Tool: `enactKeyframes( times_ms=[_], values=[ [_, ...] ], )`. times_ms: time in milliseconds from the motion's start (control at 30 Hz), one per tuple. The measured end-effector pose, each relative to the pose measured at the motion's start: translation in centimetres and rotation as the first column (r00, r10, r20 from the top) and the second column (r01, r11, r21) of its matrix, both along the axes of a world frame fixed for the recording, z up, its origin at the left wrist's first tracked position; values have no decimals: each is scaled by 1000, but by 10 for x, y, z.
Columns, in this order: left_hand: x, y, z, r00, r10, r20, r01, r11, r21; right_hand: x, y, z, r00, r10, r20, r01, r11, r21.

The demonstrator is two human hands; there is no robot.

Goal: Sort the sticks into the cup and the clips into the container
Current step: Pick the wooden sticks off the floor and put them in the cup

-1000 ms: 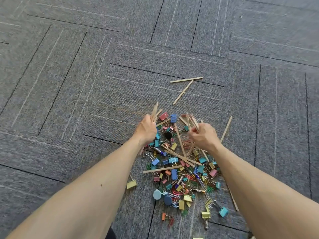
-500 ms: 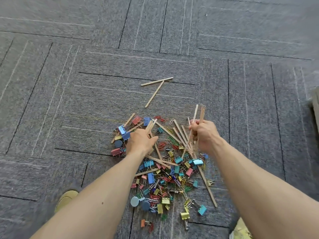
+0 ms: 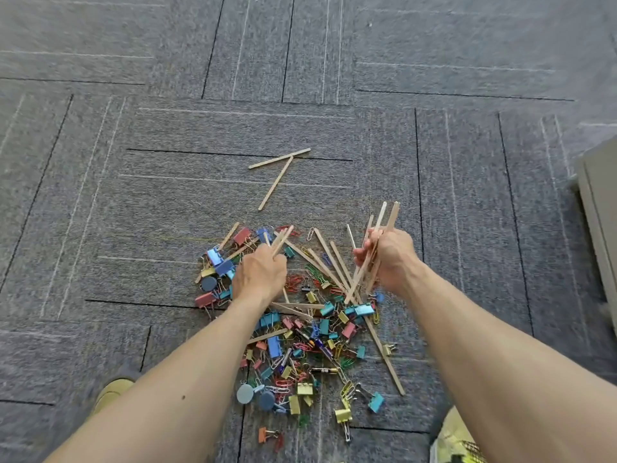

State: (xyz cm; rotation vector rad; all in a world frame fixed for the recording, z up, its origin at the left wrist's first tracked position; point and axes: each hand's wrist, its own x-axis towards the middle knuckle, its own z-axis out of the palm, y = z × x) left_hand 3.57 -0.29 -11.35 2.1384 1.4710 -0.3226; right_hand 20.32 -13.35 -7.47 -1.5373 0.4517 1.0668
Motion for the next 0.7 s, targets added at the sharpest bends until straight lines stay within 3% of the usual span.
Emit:
enactKeyframes(
  times_ms=[233,333,433,700],
  values=[
    [15,-1,0,964,1,267,31,993,-115,-4,-3,3,973,-155,-172,180,974,141],
    [30,-7,3,940,106,325,-1,952,-306,-3,-4,4,954,-166,-251,218,956,196],
    [43,-15,7,907,282,314,-70,834,-547,-2,-5,2,945,-149,-291,215,954,211],
    [66,-39,16,928,309,206,-96,737,-669,6,-6,-2,905,-149,-398,265,931,253]
  ],
)
